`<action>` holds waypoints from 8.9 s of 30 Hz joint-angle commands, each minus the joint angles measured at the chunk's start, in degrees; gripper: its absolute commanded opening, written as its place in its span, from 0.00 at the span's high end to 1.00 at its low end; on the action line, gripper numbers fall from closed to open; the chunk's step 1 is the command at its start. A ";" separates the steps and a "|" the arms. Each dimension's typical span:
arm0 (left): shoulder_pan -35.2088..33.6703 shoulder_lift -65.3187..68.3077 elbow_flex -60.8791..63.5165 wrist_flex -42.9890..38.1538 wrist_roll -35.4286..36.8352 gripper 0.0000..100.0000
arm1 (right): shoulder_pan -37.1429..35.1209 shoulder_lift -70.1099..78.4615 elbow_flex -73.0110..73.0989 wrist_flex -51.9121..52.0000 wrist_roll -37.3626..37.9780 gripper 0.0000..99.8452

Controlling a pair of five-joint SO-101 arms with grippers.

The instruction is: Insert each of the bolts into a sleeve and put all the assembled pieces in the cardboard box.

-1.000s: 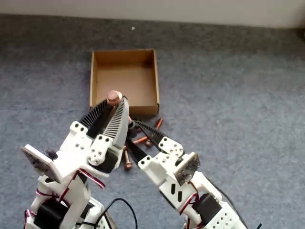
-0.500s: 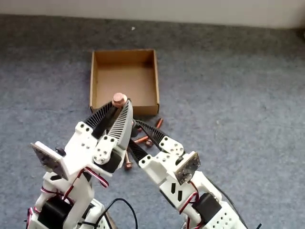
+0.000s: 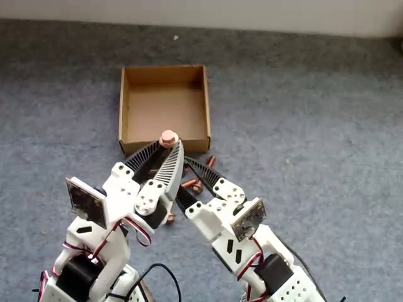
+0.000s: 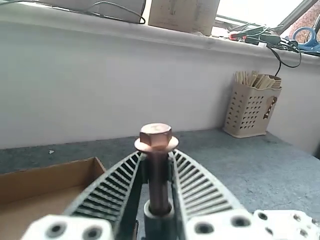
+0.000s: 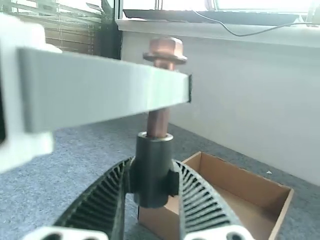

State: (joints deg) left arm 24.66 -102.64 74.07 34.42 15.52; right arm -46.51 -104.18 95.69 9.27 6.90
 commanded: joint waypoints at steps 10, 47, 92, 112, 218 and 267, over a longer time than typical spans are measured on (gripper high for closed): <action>6.02 -0.40 4.62 0.26 -13.27 1.00 | 6.11 -1.01 4.97 -1.54 0.09 1.00; 5.76 -0.31 2.07 8.79 -13.36 0.86 | 11.47 -0.75 5.41 -1.19 0.00 1.00; -34.42 -0.40 1.98 28.04 -13.54 0.99 | 17.80 -0.66 5.41 0.48 0.00 1.00; -32.48 -0.40 19.03 24.00 -26.46 0.99 | 19.03 -0.57 1.54 9.01 0.44 0.99; -43.21 -0.40 16.31 24.00 -26.29 0.99 | 5.93 79.43 -62.20 40.75 -16.79 0.85; -44.53 -0.40 16.31 24.00 -26.37 0.99 | 6.73 114.33 -77.67 51.74 3.96 0.93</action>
State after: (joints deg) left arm -19.38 -102.64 92.44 59.56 -10.33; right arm -40.70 10.46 19.56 60.26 8.22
